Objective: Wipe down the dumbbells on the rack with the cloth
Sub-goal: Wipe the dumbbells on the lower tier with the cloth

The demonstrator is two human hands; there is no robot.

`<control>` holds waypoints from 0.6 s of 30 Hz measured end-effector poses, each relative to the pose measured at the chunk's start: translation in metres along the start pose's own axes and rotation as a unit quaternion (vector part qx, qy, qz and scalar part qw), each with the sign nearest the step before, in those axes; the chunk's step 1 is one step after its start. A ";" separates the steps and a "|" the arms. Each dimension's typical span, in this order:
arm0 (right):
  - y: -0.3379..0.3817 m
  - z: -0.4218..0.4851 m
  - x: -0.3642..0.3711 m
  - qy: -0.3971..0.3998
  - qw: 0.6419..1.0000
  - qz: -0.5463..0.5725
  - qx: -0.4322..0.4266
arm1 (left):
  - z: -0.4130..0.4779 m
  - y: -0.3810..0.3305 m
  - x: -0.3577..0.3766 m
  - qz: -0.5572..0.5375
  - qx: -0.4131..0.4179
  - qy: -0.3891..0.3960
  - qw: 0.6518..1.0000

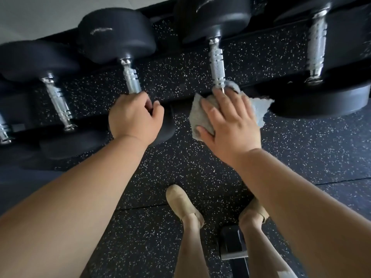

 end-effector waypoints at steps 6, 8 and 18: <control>-0.082 -0.003 0.010 0.054 0.858 0.414 0.299 | 0.002 0.003 0.002 -0.018 0.024 -0.010 0.999; -0.078 -0.001 0.010 0.066 0.831 0.427 0.350 | 0.002 0.002 0.003 -0.017 0.032 -0.011 0.999; -0.039 0.017 -0.014 0.016 0.990 0.133 0.037 | 0.001 0.001 0.002 -0.014 0.030 -0.025 0.999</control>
Point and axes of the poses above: each hand's wrist, its own z-axis towards the middle knuckle, its own x-axis out of the palm, y = z × x, the point moved 5 cm from there along z, towards the middle knuckle, and after that the axes turned 11 degrees about y, right-handed, at the moved point
